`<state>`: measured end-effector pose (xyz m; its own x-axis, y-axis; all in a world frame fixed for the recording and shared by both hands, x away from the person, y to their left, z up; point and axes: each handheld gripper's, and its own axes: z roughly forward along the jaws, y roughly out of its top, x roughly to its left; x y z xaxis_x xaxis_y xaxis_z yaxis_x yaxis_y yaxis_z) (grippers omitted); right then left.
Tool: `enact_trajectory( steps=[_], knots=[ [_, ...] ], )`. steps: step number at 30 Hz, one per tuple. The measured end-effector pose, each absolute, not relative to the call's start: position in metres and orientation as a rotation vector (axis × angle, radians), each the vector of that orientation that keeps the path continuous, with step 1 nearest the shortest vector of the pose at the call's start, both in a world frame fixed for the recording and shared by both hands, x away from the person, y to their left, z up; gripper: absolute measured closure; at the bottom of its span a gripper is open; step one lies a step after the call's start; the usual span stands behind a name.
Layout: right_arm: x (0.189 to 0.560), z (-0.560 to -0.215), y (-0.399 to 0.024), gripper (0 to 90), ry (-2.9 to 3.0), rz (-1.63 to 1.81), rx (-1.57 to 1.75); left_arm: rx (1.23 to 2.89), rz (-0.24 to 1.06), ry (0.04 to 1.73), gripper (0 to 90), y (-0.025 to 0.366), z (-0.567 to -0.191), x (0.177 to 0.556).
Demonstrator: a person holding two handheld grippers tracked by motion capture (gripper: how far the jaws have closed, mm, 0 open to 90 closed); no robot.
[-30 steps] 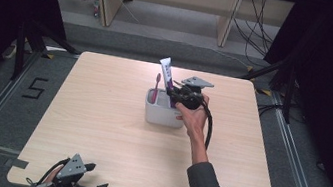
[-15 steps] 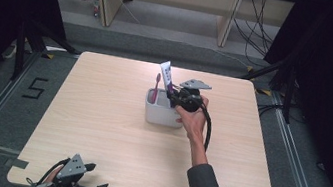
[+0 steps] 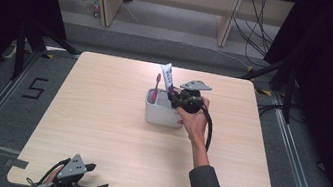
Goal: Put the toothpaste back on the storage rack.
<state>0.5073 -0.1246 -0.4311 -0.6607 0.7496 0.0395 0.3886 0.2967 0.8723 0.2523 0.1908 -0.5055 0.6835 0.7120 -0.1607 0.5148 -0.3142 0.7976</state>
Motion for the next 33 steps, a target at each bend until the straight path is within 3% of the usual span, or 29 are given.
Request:
enact_trajectory(
  steps=[12, 13, 14, 33],
  knots=[
    [0.504, -0.431, -0.122, 72.7, 2.204, 1.293, 1.039, 1.991, 0.269, 0.954, 19.5, 0.190, -0.505, 0.252],
    [0.504, -0.428, -0.125, 78.9, 2.161, 1.370, 1.016, 2.007, 0.270, 0.946, 19.5, 0.191, -0.505, 0.252],
    [0.504, -0.428, -0.125, 78.9, 2.161, 1.370, 1.016, 2.007, 0.270, 0.946, 19.4, 0.191, -0.505, 0.252],
    [0.470, -0.400, -0.155, 64.8, 2.135, 1.424, 1.010, 2.007, 0.280, 0.931, 19.4, 0.190, -0.506, 0.253]
  ],
)
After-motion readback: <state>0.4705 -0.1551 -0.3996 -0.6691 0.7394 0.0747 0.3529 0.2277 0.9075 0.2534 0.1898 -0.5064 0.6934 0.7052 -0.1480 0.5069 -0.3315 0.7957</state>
